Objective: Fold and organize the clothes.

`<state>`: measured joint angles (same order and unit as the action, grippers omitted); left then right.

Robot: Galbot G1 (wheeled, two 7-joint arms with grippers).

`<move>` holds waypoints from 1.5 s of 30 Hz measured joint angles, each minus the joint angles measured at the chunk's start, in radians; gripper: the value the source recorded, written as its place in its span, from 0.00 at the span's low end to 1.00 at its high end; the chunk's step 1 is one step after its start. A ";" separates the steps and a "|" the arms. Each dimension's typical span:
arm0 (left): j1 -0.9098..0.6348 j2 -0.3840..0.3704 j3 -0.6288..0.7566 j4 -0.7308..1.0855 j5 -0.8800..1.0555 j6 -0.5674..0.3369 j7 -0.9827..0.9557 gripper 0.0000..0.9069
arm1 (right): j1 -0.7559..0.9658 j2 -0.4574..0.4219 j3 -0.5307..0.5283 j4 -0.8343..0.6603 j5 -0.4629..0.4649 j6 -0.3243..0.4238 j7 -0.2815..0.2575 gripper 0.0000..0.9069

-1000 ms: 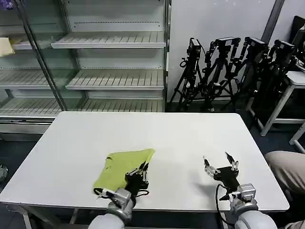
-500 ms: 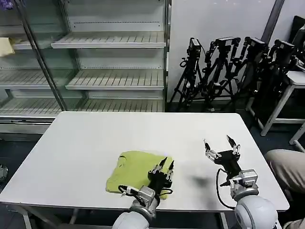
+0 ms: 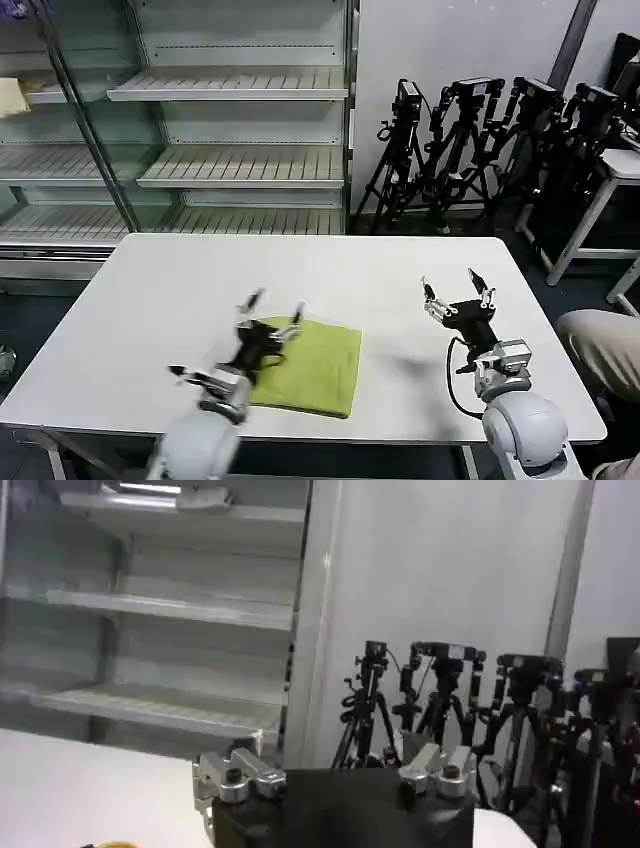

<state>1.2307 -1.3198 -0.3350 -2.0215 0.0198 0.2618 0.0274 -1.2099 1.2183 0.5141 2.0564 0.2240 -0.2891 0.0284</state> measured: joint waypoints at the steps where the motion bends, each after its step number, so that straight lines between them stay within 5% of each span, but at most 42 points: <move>1: 0.004 0.013 -0.035 0.010 -0.006 -0.016 0.014 1.00 | 0.001 0.003 -0.005 -0.004 -0.003 0.006 -0.003 1.00; 15: 0.066 0.151 -0.299 0.094 -0.070 -0.187 0.096 1.00 | 0.009 0.024 -0.044 -0.036 -0.071 0.042 0.022 1.00; 31: 0.094 0.178 -0.314 0.080 -0.022 -0.303 0.125 1.00 | -0.027 0.031 -0.018 0.007 -0.110 0.055 0.046 1.00; 45: 0.114 0.192 -0.312 0.056 -0.052 -0.304 0.072 1.00 | -0.025 0.038 -0.030 0.002 -0.152 0.087 0.059 1.00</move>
<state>1.3443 -1.1282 -0.6472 -1.9660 -0.0325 -0.0424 0.0992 -1.2349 1.2563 0.4846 2.0585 0.0717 -0.2022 0.0871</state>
